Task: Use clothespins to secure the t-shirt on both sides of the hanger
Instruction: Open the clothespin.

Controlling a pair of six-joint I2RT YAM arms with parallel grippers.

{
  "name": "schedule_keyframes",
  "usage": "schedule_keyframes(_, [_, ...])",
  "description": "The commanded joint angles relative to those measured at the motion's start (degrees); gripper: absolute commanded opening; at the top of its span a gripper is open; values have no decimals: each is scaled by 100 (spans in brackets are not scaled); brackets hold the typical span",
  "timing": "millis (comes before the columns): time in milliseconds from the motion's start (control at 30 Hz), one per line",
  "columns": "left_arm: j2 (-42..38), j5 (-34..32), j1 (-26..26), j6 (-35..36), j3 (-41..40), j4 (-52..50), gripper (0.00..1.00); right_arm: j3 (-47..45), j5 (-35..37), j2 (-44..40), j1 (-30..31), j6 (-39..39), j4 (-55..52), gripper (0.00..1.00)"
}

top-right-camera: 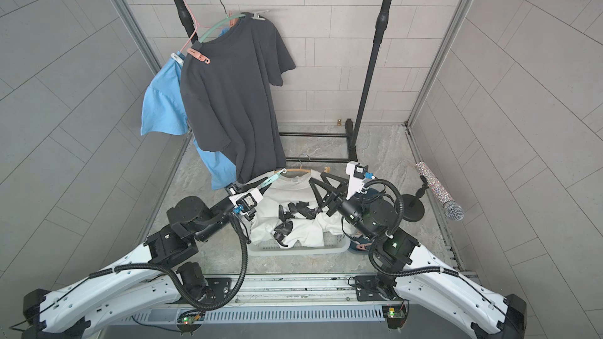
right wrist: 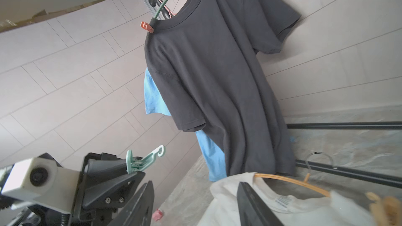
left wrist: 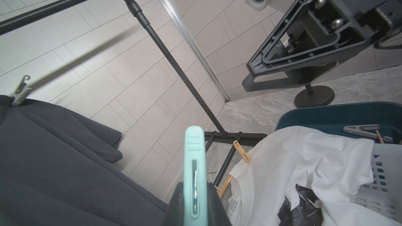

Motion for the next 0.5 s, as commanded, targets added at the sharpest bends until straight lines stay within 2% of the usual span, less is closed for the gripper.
schedule_keyframes(0, [-39, 62, 9, 291, -41, 747, 0, 333, -520, 379, 66, 840, 704, 65])
schedule_keyframes(133, [30, 154, 9, 431, -91, 690, 0, 450, -621, 914, 332, 942, 1540, 65])
schedule_keyframes(467, [95, 297, 10, 446, -112, 743, 0, 913, -375, 1721, 786, 801, 1552, 65])
